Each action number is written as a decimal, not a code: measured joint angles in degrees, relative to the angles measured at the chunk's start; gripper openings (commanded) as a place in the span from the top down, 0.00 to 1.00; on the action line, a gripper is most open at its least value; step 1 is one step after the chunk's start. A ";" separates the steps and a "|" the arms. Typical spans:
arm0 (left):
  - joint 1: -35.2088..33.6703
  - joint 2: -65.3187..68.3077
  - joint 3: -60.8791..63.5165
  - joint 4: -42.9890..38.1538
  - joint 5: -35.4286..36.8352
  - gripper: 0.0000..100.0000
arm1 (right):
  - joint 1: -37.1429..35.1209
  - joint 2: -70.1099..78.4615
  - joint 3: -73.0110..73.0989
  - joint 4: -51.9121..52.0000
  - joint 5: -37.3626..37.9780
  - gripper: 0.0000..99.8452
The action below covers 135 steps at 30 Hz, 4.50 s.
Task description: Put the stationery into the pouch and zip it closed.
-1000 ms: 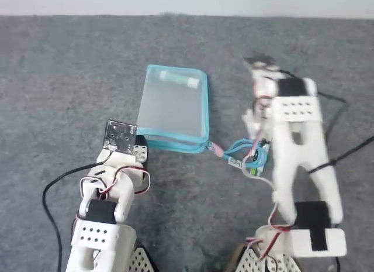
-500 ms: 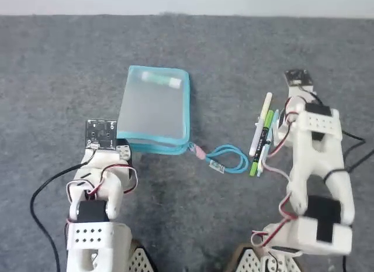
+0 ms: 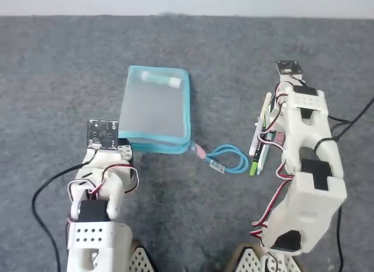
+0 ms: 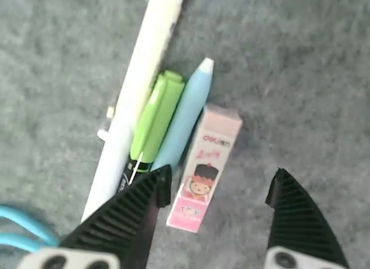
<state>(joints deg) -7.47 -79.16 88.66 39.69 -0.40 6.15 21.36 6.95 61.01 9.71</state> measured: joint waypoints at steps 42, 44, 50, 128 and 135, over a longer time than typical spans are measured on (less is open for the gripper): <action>10.99 0.00 1.32 -4.66 1.14 0.99 | -2.90 -18.90 -0.18 22.95 6.07 0.99; 12.31 0.00 1.32 -4.92 2.64 0.99 | -6.77 -25.93 1.85 25.49 7.30 0.99; 13.27 0.00 1.32 -5.36 3.87 0.99 | -21.10 -45.89 10.29 29.71 13.27 0.99; 11.96 0.00 2.37 -5.98 2.02 0.99 | -4.48 -21.71 24.26 5.27 -5.80 0.81; 11.96 0.00 2.37 -5.98 2.02 0.99 | -4.57 -22.33 29.63 -1.32 -5.80 0.82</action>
<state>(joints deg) 4.48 -79.16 91.03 33.71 1.63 1.58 -0.97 36.57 59.69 3.91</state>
